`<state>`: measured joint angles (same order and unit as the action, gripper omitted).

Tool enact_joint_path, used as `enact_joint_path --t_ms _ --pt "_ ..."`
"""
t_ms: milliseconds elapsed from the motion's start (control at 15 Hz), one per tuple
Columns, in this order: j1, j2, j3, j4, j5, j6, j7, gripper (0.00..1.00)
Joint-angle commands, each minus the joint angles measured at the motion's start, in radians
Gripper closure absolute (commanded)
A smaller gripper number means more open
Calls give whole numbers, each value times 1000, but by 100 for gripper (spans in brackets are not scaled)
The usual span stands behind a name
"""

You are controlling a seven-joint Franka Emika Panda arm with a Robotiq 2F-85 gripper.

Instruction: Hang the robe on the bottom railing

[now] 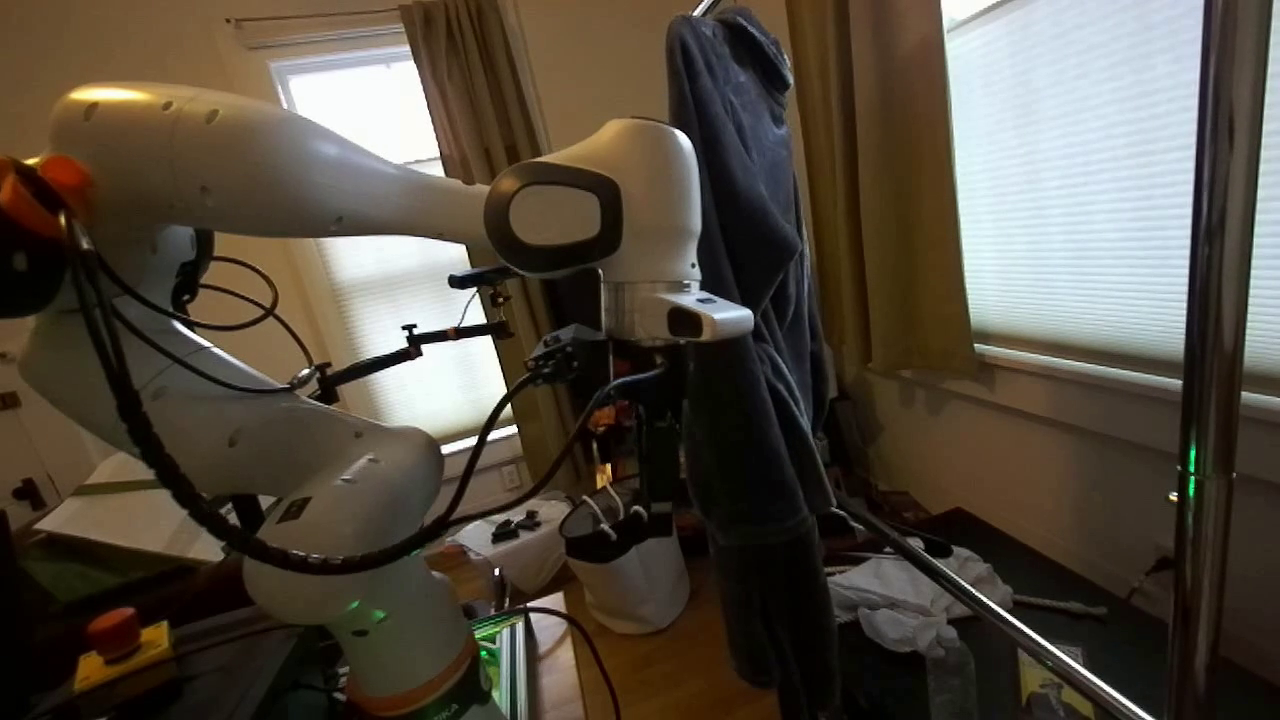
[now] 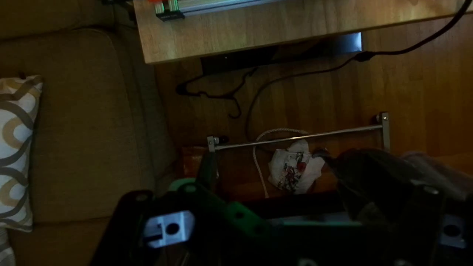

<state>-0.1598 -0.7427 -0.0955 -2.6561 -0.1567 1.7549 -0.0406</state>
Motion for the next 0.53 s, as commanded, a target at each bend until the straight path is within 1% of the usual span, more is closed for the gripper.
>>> enact_joint_path --t_ms 0,67,200,333,467 --pt "9 -154 -27 37 51 -65 0 0" --pt "4 -200 -42 59 73 -88 -2 0" --pt "-6 -261 -47 125 99 -130 23 0" --pt "-7 -301 -52 193 127 -133 40 0" --pt "-8 -284 -28 274 132 -148 72 0"
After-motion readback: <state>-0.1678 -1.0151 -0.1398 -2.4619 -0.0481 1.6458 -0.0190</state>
